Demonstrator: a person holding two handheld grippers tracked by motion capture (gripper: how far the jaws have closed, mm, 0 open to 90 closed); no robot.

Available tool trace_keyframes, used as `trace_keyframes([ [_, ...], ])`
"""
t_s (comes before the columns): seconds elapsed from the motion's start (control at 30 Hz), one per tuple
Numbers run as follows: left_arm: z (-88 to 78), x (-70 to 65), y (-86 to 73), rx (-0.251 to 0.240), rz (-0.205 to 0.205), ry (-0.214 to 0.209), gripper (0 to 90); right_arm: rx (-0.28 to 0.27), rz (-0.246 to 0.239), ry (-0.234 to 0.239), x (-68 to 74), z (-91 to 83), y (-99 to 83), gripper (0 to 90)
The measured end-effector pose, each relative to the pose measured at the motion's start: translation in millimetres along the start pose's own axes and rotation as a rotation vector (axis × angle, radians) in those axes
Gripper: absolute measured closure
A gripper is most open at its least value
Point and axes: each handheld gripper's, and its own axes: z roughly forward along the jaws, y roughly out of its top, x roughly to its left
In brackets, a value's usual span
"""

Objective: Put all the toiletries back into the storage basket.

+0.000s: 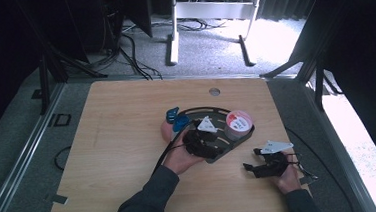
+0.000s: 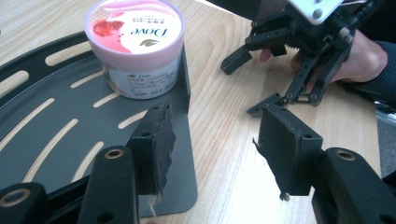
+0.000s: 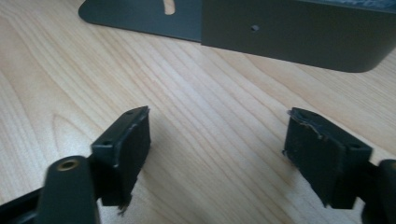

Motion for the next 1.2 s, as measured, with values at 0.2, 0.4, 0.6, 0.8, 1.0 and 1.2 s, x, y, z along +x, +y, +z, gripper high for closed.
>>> trace_keyframes([
  [0.2,-8.2,1.1,3.1,-0.006,0.009,0.019,46.6,0.002,-0.004,0.006,0.1,0.4,0.0,19.6],
  [0.4,-15.6,-1.5,4.4,0.000,0.029,0.006,46.7,0.003,-0.006,0.009,0.2,0.5,0.1,18.6],
  [0.6,-23.5,-3.3,3.4,0.010,0.047,0.005,47.2,0.004,-0.008,0.009,0.2,0.5,0.1,18.6],
  [0.8,-36.8,2.1,3.4,-0.007,0.004,-0.005,47.5,0.004,-0.007,0.009,0.2,0.4,0.1,18.6],
  [1.0,-48.8,4.0,4.6,-0.020,0.004,0.015,47.9,0.004,-0.007,0.010,0.2,0.4,0.1,18.6],
  [1.2,-55.7,4.0,7.0,-0.018,0.030,0.033,45.4,0.004,-0.007,0.010,0.2,0.4,0.1,18.6],
])
